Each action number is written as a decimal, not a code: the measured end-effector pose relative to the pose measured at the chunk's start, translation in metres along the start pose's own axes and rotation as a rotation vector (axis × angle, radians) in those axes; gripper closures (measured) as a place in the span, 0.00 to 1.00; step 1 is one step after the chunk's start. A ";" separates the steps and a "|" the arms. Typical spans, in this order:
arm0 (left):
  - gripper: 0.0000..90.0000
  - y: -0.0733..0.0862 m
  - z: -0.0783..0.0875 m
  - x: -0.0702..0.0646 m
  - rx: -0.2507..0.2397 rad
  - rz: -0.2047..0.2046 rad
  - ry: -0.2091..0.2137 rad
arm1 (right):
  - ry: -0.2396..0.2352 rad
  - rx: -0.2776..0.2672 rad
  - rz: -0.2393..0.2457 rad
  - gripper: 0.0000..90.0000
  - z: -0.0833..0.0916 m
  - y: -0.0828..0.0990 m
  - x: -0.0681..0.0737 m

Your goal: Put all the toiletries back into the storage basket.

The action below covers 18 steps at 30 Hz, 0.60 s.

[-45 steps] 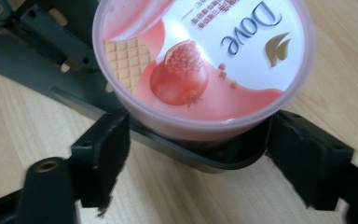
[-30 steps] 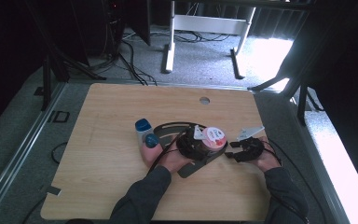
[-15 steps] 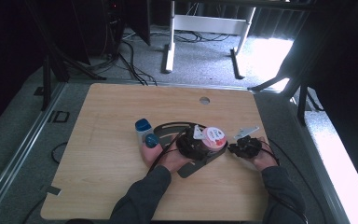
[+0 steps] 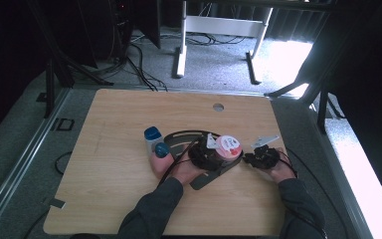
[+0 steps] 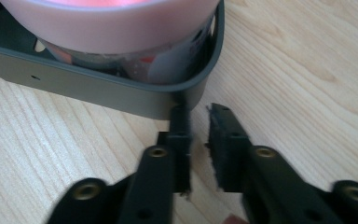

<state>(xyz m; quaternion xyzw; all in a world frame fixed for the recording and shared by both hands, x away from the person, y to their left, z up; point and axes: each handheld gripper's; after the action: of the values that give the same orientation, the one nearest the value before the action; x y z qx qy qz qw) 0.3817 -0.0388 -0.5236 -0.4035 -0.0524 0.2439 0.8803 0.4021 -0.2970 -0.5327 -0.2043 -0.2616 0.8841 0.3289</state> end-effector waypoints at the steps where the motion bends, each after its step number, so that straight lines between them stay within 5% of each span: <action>1: 0.43 0.001 0.001 -0.001 0.002 0.002 0.000 | -0.004 -0.002 0.000 0.77 0.000 0.001 0.001; 9: 0.44 0.014 0.020 -0.011 -0.039 0.027 0.053 | 0.015 -0.052 -0.075 0.63 0.013 0.025 0.020; 18: 0.44 0.023 0.031 -0.024 -0.023 0.008 0.078 | 0.088 -0.064 -0.085 0.47 0.022 0.038 0.042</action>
<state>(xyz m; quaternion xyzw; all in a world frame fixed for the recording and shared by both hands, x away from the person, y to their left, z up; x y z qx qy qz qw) 0.3423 -0.0161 -0.5169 -0.4228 -0.0192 0.2309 0.8761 0.3423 -0.2999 -0.5464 -0.2422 -0.2835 0.8506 0.3707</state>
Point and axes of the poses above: each handheld gripper's, and its own axes: z roughly backward along the jaws, y roughly out of its underside, x roughly to its left, and after that the axes turned 9 degrees about y, right-handed
